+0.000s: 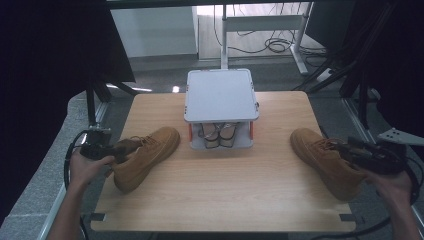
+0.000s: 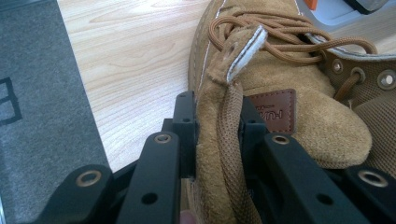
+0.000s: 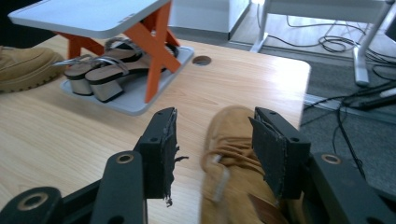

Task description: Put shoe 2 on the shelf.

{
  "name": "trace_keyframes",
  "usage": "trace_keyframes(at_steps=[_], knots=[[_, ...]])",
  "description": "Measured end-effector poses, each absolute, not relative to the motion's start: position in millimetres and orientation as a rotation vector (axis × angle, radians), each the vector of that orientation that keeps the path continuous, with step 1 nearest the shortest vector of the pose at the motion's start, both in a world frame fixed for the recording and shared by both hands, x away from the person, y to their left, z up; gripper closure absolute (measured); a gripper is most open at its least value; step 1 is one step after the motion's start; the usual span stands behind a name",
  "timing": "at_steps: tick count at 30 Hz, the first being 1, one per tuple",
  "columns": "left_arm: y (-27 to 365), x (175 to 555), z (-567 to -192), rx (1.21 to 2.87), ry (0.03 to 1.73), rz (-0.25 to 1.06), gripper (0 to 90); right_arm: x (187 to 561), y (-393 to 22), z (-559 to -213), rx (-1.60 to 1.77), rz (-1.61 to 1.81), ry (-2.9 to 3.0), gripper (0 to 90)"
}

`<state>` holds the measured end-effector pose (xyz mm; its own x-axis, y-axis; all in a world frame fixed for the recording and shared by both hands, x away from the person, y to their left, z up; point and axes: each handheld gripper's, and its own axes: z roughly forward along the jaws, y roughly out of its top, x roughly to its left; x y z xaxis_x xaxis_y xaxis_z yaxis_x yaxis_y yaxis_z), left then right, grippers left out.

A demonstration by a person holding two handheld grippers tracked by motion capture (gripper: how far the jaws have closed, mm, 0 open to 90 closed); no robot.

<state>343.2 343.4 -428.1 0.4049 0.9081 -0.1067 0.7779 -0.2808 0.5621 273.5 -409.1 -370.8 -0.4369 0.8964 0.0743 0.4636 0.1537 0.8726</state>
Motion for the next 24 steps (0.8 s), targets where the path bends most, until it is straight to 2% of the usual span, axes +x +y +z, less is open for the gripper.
trace_keyframes(at_steps=[9, 24], knots=[[343, 343, -428, 2.130, 1.429, 0.320, 75.0, 278, -432, -380, 1.379, 1.160, 1.991, 47.8], [343, 343, -428, 2.130, 1.432, 0.317, 74.7, 295, -453, -391, 1.444, 0.997, 2.000, 49.2]])
